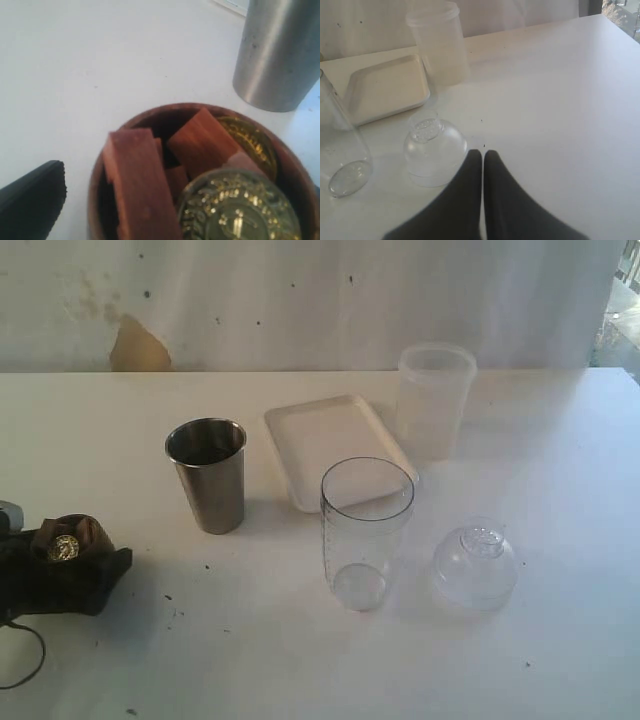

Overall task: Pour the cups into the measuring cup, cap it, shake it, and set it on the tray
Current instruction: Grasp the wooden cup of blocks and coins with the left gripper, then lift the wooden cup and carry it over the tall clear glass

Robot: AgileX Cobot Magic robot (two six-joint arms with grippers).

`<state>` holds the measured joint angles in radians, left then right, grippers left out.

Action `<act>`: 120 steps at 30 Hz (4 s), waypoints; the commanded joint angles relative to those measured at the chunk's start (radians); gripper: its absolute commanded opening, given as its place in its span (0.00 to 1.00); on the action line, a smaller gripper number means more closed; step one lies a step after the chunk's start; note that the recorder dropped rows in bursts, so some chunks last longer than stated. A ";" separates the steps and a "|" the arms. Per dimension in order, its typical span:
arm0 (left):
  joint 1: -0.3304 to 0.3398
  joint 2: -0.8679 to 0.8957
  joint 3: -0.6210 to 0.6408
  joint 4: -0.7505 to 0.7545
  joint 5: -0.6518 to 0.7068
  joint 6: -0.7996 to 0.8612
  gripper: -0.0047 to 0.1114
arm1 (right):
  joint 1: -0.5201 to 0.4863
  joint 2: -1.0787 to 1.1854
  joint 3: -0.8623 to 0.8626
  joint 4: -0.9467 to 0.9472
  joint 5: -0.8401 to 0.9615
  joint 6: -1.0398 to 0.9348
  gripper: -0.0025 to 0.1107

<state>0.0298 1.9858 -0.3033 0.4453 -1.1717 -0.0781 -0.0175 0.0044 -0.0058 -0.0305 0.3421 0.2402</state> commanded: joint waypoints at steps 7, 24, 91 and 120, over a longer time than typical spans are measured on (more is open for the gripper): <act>-0.002 0.066 -0.026 0.009 -0.027 -0.026 0.94 | -0.003 -0.004 0.006 -0.004 -0.002 -0.001 0.03; -0.002 0.066 -0.026 0.064 -0.028 -0.062 0.35 | -0.003 -0.004 0.006 -0.004 -0.002 -0.001 0.03; -0.580 -0.136 -0.805 0.282 0.716 -0.451 0.04 | -0.003 -0.004 0.006 -0.008 -0.002 -0.001 0.03; -0.600 -0.129 -0.805 0.456 0.671 -0.192 0.04 | -0.003 -0.004 0.006 -0.008 -0.002 -0.001 0.03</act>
<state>-0.5671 1.8604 -1.1017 0.9029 -0.4758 -0.3208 -0.0175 0.0044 -0.0058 -0.0305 0.3421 0.2402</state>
